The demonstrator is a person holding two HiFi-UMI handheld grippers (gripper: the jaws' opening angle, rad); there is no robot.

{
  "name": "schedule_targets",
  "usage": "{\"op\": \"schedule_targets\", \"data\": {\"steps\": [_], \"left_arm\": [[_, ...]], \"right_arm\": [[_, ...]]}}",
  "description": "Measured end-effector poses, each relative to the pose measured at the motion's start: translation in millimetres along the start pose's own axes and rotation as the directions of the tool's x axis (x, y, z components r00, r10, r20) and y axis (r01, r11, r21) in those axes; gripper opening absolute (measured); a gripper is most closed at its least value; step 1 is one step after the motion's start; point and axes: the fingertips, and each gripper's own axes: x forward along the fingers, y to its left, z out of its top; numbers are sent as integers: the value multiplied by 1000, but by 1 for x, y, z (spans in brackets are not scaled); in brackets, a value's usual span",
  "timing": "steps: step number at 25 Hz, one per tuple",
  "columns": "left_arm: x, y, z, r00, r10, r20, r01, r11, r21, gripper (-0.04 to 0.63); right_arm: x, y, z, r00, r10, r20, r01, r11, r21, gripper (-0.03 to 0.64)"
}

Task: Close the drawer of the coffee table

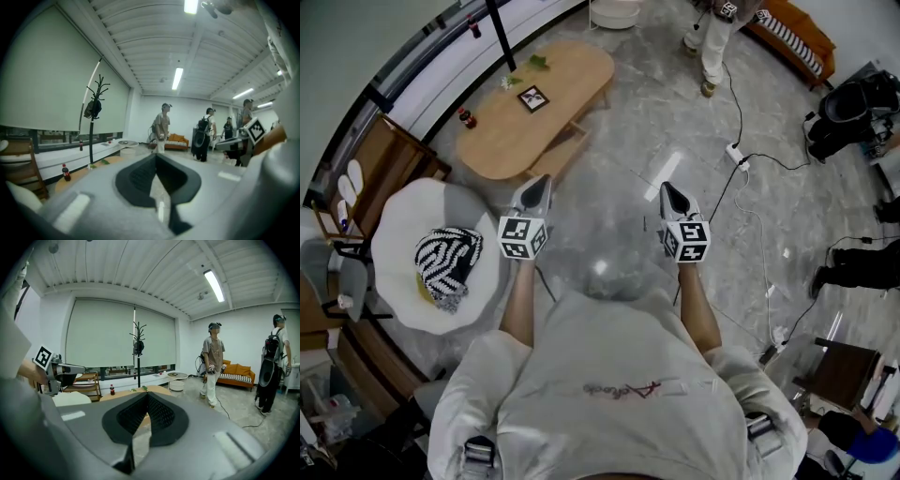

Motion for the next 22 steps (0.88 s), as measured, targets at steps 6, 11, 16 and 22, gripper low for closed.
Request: {"op": "schedule_targets", "data": {"steps": [6, 11, 16, 22], "left_arm": [[-4, -7, -2, 1000, -13, -4, 13, 1000, 1, 0], [-12, -15, -8, 1000, -21, -8, 21, 1000, 1, 0], [-13, -24, -10, 999, -41, -13, 41, 999, 8, 0], [-7, -22, -6, 999, -46, -6, 46, 999, 14, 0]], "right_arm": [[-11, 0, -1, 1000, -16, 3, 16, 1000, 3, 5], [-26, 4, -9, 1000, -27, 6, 27, 1000, 9, 5], [-37, 3, -18, 999, -44, 1, 44, 999, 25, 5], [-36, -2, -16, 999, -50, 8, 50, 999, 22, 5]]}}
